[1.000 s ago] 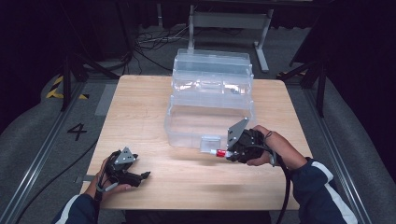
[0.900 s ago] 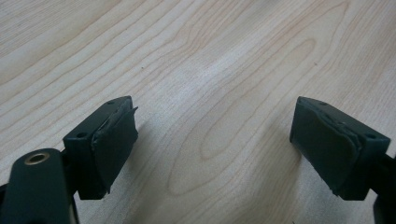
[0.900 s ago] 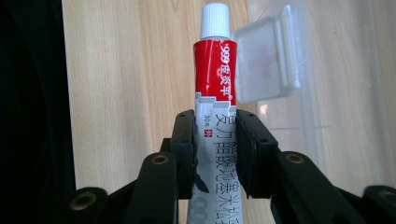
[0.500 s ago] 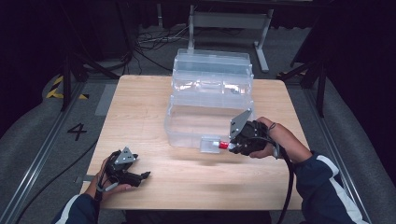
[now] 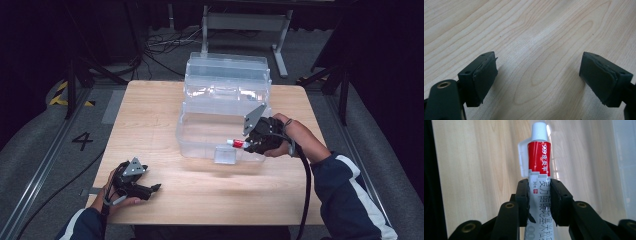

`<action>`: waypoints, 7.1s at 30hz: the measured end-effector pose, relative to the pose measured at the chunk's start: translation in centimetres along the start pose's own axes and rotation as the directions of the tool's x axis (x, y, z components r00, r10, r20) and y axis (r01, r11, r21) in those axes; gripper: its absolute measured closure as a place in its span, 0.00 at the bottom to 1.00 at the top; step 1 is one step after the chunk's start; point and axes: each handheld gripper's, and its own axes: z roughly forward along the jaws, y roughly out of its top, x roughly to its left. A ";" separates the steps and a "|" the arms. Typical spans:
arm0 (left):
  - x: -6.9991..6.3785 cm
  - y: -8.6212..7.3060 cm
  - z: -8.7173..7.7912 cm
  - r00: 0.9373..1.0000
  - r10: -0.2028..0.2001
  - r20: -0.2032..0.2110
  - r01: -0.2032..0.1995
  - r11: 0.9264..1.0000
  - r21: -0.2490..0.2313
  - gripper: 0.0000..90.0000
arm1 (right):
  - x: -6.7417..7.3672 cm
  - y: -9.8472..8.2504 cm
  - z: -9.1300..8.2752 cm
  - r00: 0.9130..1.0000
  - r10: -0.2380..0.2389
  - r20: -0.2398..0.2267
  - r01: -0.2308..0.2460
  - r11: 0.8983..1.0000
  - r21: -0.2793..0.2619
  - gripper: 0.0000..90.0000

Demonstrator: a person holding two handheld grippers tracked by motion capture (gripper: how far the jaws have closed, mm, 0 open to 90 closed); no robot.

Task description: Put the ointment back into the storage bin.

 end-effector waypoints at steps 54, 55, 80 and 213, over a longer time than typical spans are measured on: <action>0.0 0.0 0.0 1.000 0.003 -0.001 -0.003 1.000 0.000 0.17 | -7.2 1.0 4.4 0.998 0.058 0.026 -0.060 0.993 0.098 0.78; 0.0 0.0 0.0 1.000 0.003 0.000 -0.003 1.000 0.000 0.17 | -7.3 1.0 4.7 0.998 0.059 0.020 -0.060 0.993 0.104 0.78; 0.0 0.0 0.0 1.000 0.003 0.000 -0.003 1.000 0.000 0.17 | -7.8 -1.4 9.9 0.998 0.042 -0.039 -0.033 0.980 0.198 0.78; -0.4 10.9 -0.5 0.990 0.130 -0.060 -0.132 0.991 -0.025 0.24 | -10.2 -3.1 -1.9 0.899 0.298 0.320 -0.167 0.910 -0.378 0.50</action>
